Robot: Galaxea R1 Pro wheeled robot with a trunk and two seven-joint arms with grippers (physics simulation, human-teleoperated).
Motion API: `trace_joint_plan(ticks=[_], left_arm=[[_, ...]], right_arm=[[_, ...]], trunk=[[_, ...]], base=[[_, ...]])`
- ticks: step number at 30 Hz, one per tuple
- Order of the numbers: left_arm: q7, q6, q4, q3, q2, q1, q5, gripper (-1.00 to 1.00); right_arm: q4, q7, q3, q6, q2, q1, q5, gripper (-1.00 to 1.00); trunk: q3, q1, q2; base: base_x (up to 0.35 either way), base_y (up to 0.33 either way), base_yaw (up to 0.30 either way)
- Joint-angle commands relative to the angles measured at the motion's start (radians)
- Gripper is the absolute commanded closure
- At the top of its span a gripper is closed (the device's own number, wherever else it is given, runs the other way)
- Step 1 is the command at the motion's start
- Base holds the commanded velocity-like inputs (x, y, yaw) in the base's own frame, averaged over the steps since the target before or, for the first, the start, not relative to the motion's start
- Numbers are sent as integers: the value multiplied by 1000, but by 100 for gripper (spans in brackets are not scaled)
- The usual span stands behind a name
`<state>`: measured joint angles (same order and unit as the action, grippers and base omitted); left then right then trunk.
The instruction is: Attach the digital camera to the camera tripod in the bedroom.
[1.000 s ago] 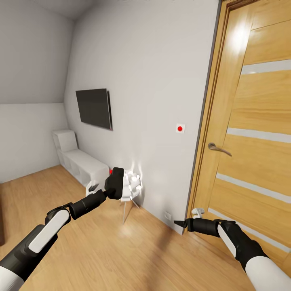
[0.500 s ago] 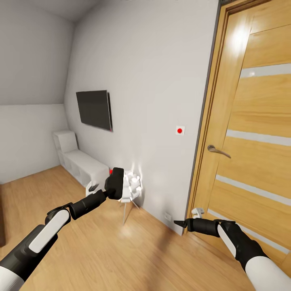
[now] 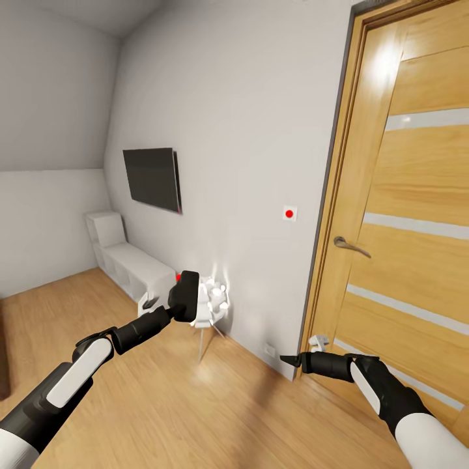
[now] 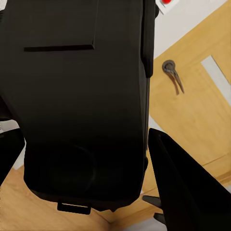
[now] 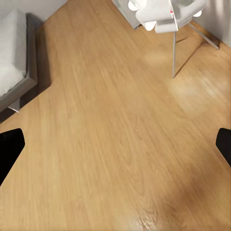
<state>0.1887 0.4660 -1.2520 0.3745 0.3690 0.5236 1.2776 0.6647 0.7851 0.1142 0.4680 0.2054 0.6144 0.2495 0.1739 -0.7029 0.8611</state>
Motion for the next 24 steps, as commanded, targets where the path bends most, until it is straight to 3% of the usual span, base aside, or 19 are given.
trace_joint_plan(ticks=[1, 5, 16, 21, 24], left_arm=[[1, 3, 1, 1, 1, 1, 5, 100], [-18, 3, 2, 0, 0, 1, 5, 100], [-141, 2, 2, 0, -8, 1, 5, 100], [-216, 3, 12, 4, -61, 1, 0, 100], [-245, 4, 14, 4, -79, 1, -2, 100]], right_arm=[[0, -2, 4, 8, 1, 1, 10, -100], [0, -4, 4, 8, 0, 1, 11, -100], [-23, -4, 2, 4, 3, 1, 12, -100], [-47, -5, 2, 2, 3, 1, 11, -100], [-55, -6, 2, 1, 4, 1, 11, -100]], trunk=[[-2, 4, -6], [-14, 19, -34], [-49, 61, -111], [-64, 80, -146], [-74, 92, -167]], base=[[0, 0, 0], [0, 0, 0], [0, 0, 0], [0, 0, 0], [0, 0, 0]])
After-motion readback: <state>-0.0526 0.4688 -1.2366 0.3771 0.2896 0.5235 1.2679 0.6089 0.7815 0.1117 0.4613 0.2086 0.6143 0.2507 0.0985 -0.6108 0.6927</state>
